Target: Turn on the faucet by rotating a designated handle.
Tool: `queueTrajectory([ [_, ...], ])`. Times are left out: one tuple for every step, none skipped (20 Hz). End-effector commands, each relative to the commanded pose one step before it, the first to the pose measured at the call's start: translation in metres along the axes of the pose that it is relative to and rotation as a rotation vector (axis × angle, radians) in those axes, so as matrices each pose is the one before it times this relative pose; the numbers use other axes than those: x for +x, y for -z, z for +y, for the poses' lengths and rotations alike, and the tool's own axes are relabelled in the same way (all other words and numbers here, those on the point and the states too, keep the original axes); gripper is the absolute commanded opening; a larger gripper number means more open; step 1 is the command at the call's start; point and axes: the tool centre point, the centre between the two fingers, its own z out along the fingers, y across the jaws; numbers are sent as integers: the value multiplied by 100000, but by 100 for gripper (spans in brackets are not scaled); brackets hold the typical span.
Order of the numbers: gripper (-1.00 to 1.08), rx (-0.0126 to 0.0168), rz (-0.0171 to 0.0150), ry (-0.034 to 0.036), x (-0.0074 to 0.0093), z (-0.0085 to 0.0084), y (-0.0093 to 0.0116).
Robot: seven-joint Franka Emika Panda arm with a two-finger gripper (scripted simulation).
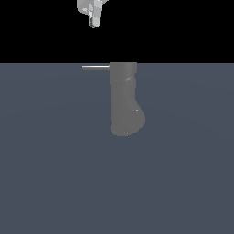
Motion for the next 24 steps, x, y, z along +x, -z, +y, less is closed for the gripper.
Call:
queueTrajectory([
  [-100, -314, 742, -6573, 441, -1347, -1256],
  [-100, -138, 354, -2553, 130, -527, -513],
  [-100, -131, 381, -2544, 111, -525, -520],
  [-100, -122, 408, -2535, 91, -523, -528],
  [-100, -112, 434, -2525, 71, -520, -535],
  [-100, -100, 459, -2515, 52, -516, -541],
  [-100, -87, 484, -2504, 33, -511, -548],
  [-100, -72, 509, -2492, 13, -506, -554],
  [-100, -56, 532, -2481, -5, -499, -560],
  [-100, -38, 546, -2429, -24, -485, -557],
  [-100, -19, 544, -2316, -41, -458, -539],
  [-100, -2, 531, -2180, -54, -426, -514],
  [-100, 14, 516, -2045, -64, -395, -488],
  [-100, 27, 497, -1912, -73, -365, -462],
  [-100, 38, 475, -1780, -78, -336, -435],
  [-100, 48, 451, -1649, -82, -307, -407],
  [-100, 55, 424, -1521, -83, -280, -378],
  [-100, 59, 396, -1392, -84, -253, -349],
  [-100, 62, 366, -1268, -81, -227, -320],
  [-100, 63, 334, -1141, -78, -202, -291],
  [-100, 61, 302, -1019, -73, -179, -261],
  [-100, 58, 269, -897, -67, -155, -230],
  [-100, 54, 234, -773, -61, -133, -200],
  [-100, 48, 199, -654, -52, -111, -170],
])
